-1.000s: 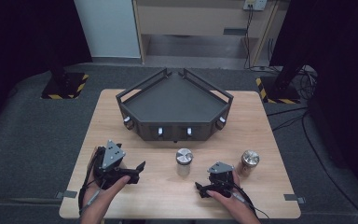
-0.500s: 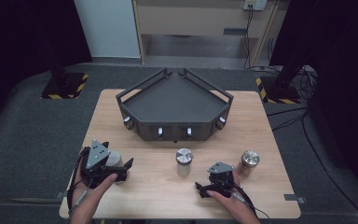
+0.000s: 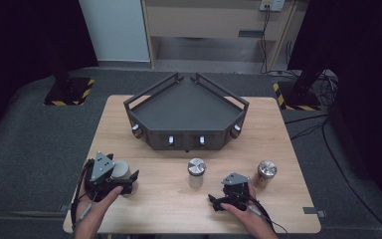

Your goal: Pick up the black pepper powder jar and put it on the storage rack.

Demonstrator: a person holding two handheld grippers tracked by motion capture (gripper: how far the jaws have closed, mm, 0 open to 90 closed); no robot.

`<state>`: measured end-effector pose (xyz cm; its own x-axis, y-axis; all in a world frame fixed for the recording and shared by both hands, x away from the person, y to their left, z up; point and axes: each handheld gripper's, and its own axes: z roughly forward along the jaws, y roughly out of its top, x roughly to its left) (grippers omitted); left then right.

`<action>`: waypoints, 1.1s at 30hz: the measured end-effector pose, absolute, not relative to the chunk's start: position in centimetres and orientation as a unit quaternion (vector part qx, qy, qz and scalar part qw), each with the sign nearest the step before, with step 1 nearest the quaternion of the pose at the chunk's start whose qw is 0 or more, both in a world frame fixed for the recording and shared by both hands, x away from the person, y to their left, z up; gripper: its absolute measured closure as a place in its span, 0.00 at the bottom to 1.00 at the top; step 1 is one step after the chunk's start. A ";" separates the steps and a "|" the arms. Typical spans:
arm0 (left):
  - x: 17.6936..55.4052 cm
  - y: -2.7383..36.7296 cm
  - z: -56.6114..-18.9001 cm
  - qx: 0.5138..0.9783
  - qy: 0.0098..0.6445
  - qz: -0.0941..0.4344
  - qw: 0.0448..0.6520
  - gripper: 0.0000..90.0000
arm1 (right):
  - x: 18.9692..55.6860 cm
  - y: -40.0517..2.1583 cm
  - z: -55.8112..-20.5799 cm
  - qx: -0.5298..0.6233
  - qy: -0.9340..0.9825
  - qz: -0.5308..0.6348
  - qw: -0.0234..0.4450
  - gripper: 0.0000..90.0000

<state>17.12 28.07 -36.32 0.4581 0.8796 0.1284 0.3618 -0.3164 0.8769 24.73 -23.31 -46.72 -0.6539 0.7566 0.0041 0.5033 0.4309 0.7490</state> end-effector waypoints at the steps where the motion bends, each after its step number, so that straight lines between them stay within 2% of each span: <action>1: 17.1 28.1 -36.3 0.748 0.415 0.314 0.412 0.01 | 24.7 -23.3 -46.7 0.380 0.829 0.374 0.169 0.01; 25: 18.0 29.4 -39.1 0.744 0.435 0.300 0.410 0.02 | 24.7 -23.3 -46.7 0.380 0.829 0.374 0.169 0.01; 33: 18.2 30.0 -39.9 0.739 0.446 0.292 0.412 0.06 | 24.7 -23.3 -46.7 0.380 0.829 0.374 0.169 0.01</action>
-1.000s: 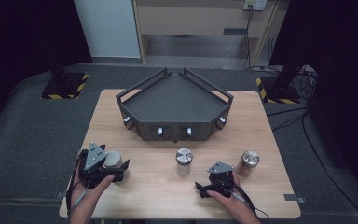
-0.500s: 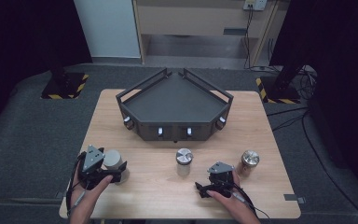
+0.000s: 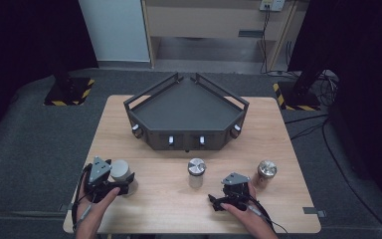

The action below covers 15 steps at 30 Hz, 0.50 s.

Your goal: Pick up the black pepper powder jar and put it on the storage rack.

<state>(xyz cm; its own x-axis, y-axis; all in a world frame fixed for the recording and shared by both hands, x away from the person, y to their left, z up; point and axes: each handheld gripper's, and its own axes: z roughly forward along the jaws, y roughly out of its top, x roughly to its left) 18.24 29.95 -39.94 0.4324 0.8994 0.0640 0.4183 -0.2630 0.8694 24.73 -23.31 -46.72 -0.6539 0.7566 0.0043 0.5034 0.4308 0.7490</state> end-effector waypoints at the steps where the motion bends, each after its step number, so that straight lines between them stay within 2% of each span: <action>1: 18.3 30.0 -40.2 0.739 0.447 0.290 0.412 0.08 | 24.7 -23.3 -46.7 0.380 0.829 0.374 0.169 0.01; 11: 18.5 29.9 -40.8 0.740 0.446 0.289 0.412 0.21 | 24.7 -23.3 -46.7 0.380 0.829 0.374 0.169 0.01; 15: 18.4 30.0 -41.2 0.737 0.445 0.292 0.417 0.32 | 24.7 -23.3 -46.7 0.380 0.829 0.374 0.169 0.01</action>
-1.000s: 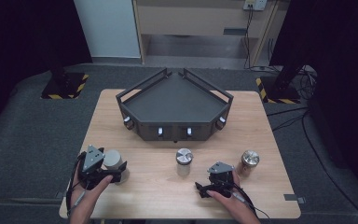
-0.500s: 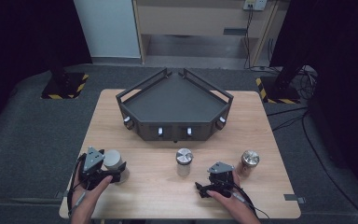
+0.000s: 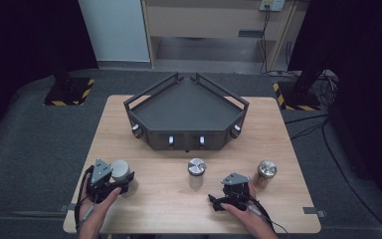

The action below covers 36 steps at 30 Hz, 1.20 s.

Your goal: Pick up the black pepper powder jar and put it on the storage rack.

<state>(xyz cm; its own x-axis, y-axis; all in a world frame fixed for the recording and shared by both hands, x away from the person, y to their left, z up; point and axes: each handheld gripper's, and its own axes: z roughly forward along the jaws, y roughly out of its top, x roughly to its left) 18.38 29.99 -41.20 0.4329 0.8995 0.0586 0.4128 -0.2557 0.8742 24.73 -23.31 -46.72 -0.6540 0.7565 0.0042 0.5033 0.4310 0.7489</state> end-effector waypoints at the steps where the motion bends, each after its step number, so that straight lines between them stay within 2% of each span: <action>1: 18.4 30.0 -41.2 0.737 0.445 0.292 0.417 0.35 | 24.7 -23.3 -46.7 0.380 0.829 0.374 0.169 0.01; 9: 18.2 29.8 -41.2 0.734 0.447 0.294 0.419 0.36 | 24.7 -23.3 -46.7 0.380 0.829 0.374 0.169 0.01; 23: 17.4 29.8 -39.9 0.738 0.411 0.310 0.435 0.36 | 24.7 -23.3 -46.7 0.380 0.829 0.374 0.169 0.01; 36: 17.8 29.9 -38.2 0.751 0.388 0.297 0.445 0.36 | 24.7 -23.3 -46.7 0.380 0.829 0.374 0.169 0.01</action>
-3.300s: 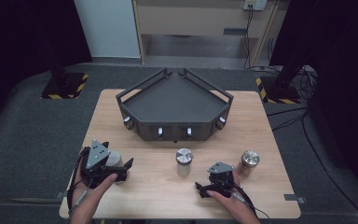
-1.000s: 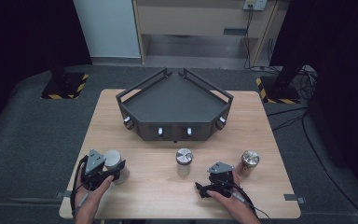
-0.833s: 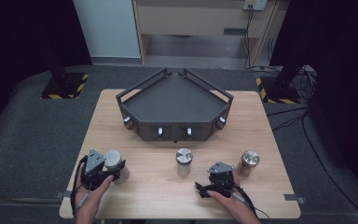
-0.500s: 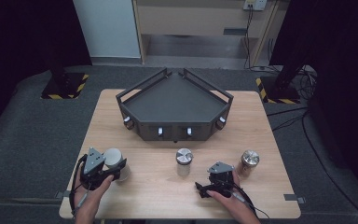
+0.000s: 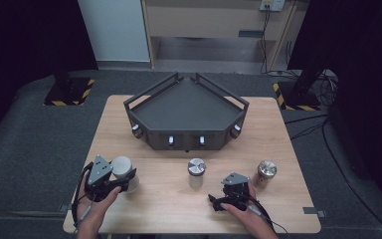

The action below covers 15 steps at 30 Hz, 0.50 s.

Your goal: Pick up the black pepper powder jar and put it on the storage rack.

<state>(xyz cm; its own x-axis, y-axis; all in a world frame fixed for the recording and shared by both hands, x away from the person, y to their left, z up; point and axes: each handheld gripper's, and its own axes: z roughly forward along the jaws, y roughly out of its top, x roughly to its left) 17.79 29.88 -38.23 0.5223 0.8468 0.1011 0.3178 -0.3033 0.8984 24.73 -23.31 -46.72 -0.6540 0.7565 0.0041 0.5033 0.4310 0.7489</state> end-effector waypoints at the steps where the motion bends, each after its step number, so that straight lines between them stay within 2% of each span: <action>1: 17.9 29.9 -38.1 0.752 0.384 0.296 0.446 0.36 | 24.7 -23.3 -46.7 0.380 0.829 0.374 0.169 0.01; 15: 19.2 28.8 -35.0 0.764 0.362 0.291 0.447 0.36 | 24.7 -23.3 -46.7 0.380 0.829 0.374 0.169 0.01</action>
<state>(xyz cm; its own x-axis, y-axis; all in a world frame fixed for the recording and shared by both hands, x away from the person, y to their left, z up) 19.22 28.78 -35.00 0.5686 0.8135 0.1221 0.2922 -0.3385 0.8945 24.73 -23.31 -46.72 -0.6540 0.7565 0.0044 0.5033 0.4308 0.7490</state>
